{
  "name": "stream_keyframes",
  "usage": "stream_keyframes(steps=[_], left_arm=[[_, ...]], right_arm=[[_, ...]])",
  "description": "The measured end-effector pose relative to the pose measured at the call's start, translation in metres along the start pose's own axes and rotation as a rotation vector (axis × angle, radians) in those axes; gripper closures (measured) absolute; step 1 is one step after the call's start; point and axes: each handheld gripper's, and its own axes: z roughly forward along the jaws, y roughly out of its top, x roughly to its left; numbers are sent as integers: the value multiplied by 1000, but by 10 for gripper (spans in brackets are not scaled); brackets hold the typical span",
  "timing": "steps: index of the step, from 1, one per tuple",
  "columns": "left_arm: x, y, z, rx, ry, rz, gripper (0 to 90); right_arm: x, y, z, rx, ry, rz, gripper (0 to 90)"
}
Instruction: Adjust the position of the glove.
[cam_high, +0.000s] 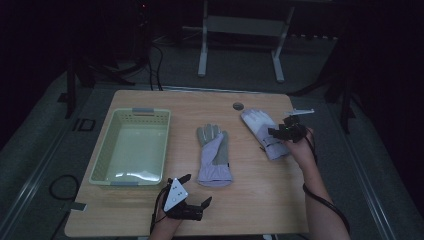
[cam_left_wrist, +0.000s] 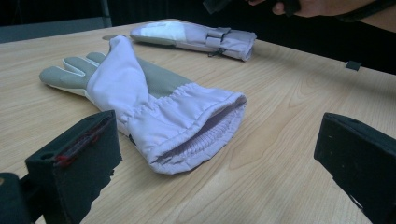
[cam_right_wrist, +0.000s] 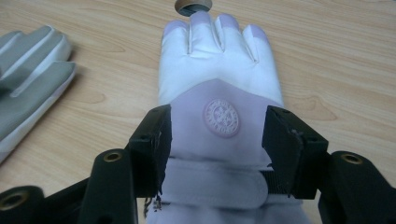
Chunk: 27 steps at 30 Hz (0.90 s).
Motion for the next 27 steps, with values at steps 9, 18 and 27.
stream_keyframes(steps=[9,18,27], left_arm=[[0,0,0,1,-8,4,6],[0,0,0,3,-12,3,6],[0,0,0,4,-13,2,6]], right_arm=[[-1,1,27,26,-2,-13,461],[-5,-9,54,107,7,-9,577],[-1,-11,46,80,12,73,768]])
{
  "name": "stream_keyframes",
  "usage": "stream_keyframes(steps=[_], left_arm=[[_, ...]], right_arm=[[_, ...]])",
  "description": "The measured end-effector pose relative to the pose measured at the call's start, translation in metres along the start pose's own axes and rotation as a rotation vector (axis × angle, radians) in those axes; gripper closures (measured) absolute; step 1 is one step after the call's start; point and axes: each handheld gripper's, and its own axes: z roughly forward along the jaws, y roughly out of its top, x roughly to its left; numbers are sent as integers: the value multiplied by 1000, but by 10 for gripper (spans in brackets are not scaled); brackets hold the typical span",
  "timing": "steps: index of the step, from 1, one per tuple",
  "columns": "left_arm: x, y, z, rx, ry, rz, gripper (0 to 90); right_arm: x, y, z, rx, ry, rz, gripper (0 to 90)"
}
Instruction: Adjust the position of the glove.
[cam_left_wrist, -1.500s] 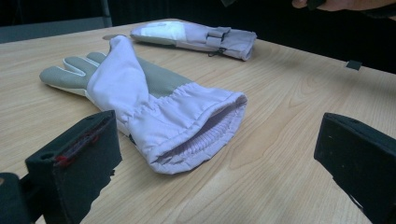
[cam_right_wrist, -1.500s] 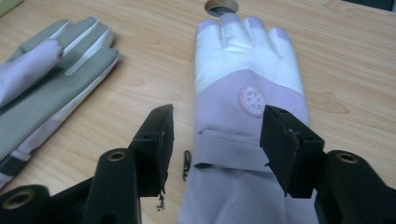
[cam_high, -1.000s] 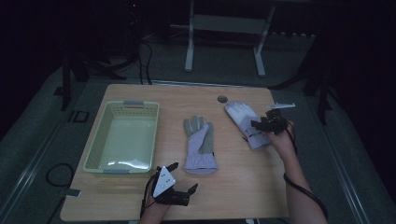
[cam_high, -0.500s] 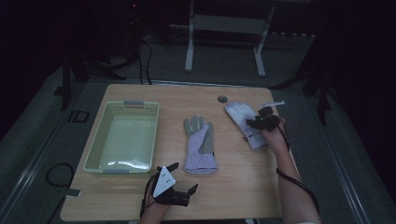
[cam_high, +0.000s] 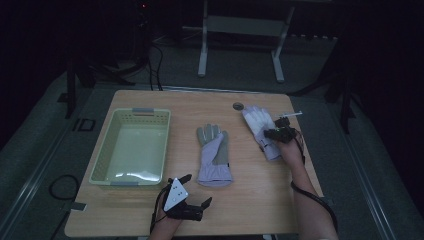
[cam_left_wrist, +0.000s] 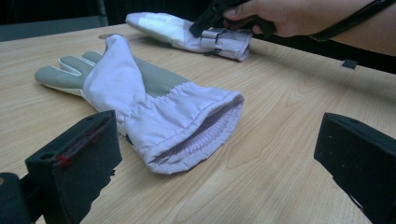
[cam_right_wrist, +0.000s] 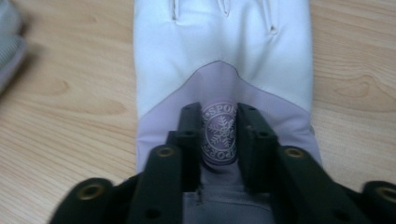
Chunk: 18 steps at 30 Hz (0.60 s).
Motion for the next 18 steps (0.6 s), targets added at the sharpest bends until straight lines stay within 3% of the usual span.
stream_keyframes(steps=[4,8,11,13,14,15,17,18], left_arm=[[0,0,0,-3,2,-4,6],[0,0,0,-2,5,-2,6],[0,0,0,3,8,2,6],[-1,0,0,4,12,4,6],[-1,0,0,4,12,4,6],[-1,0,0,4,14,6,6],[-1,0,1,5,14,4,6],[-2,0,1,6,17,6,6]], right_arm=[[2,0,-16,-13,-18,38,790],[4,-4,-50,-49,-41,57,797],[6,-8,-64,-55,-23,67,798],[11,-17,-87,-79,-8,113,799],[11,-17,-87,-79,-8,113,799],[17,-21,-103,-88,-27,110,799],[17,-21,-103,-88,-27,110,799],[26,-29,-123,-119,-55,130,798]])
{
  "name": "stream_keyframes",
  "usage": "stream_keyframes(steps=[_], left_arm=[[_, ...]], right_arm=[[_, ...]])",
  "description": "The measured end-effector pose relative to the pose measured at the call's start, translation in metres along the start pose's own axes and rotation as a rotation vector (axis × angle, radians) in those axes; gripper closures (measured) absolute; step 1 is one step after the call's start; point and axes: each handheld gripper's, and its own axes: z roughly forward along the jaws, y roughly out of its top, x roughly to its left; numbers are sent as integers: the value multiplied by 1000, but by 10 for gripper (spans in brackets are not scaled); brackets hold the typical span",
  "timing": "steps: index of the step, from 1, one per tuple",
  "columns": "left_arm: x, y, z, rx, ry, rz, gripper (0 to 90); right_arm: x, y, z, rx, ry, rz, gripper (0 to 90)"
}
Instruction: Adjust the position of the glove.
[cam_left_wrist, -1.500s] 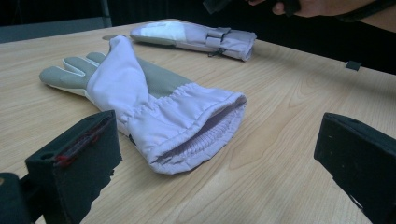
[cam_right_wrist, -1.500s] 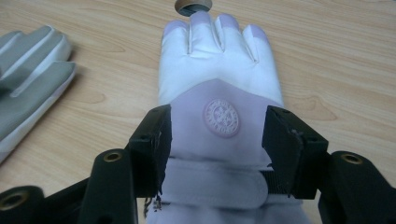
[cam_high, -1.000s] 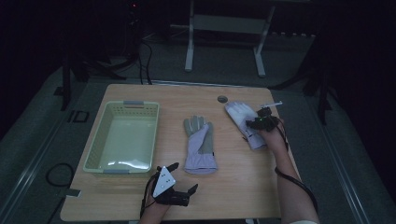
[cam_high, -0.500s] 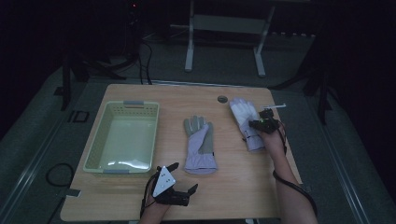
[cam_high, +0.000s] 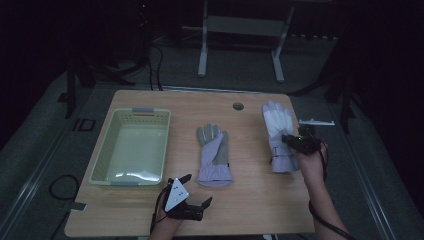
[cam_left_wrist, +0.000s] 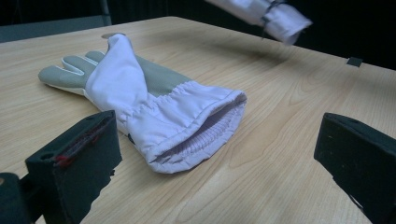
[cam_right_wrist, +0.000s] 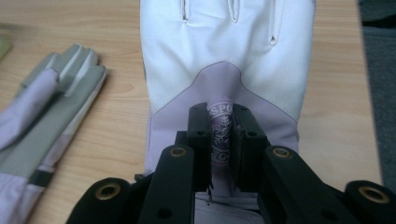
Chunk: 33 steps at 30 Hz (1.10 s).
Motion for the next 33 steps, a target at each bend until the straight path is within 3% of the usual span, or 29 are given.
stream_keyframes(steps=[5,7,10,15,20,24,33], left_arm=[[0,0,0,4,5,1,6],[0,0,0,1,6,1,6],[0,0,0,1,7,1,6],[0,0,0,2,6,3,6],[-1,0,0,5,5,6,6],[0,0,0,5,4,7,6],[-1,0,0,7,1,9,6]], right_arm=[[9,-10,-11,-4,-28,16,798],[13,-21,-19,-12,-33,63,798],[15,-30,-25,-25,-46,91,797],[15,-43,-29,-28,-66,100,796],[8,-51,-15,-8,-63,150,794],[8,-53,1,33,-76,142,791],[5,-55,27,69,-105,140,764]])
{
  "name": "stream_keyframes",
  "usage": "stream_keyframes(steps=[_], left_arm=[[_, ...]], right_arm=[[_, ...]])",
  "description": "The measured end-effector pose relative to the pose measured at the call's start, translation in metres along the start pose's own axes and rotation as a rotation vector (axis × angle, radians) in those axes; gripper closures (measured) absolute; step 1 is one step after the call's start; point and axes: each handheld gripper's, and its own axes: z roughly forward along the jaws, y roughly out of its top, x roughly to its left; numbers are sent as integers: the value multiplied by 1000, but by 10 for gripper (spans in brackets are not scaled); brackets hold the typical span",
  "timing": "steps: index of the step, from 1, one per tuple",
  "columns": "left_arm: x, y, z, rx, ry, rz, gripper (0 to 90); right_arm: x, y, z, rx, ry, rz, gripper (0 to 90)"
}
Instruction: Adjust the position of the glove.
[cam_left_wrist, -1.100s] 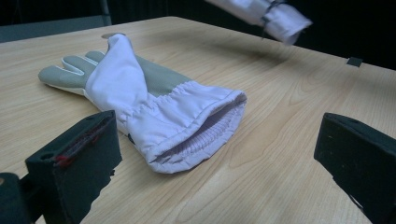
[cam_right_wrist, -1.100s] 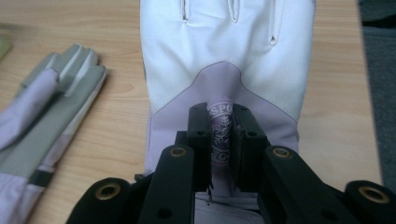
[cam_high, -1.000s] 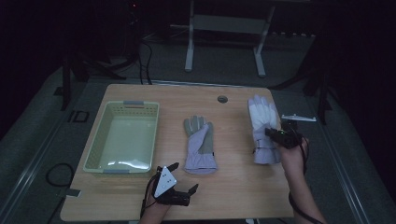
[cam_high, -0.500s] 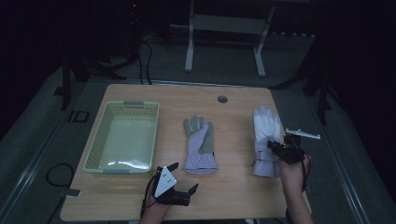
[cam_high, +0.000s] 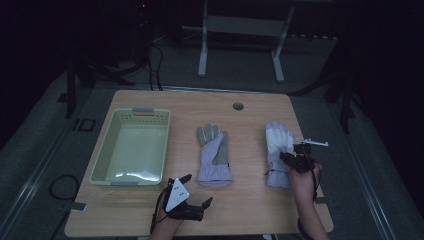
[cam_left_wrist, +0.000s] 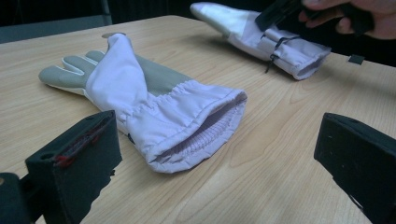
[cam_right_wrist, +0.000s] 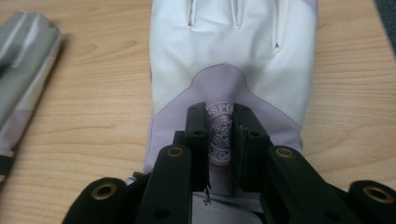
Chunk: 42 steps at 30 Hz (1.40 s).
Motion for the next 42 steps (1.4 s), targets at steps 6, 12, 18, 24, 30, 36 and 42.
stream_keyframes(steps=[6,12,18,24,30,36,42], left_arm=[[0,0,0,4,-3,-1,6],[1,0,0,-5,-4,-10,7],[2,-1,-1,-13,-8,-16,6],[1,0,-1,-11,-7,-3,7],[0,0,-1,-9,-3,-4,6],[0,0,0,-2,-3,-4,7],[0,0,0,-6,-5,-7,6]], right_arm=[[-5,-5,16,18,19,-10,686],[-6,3,6,24,41,-84,616],[-15,13,-8,22,119,-207,528],[-27,13,-18,27,212,-374,515],[-35,16,-5,68,267,-431,477],[-36,13,15,102,256,-420,452],[-44,4,28,117,290,-395,521]])
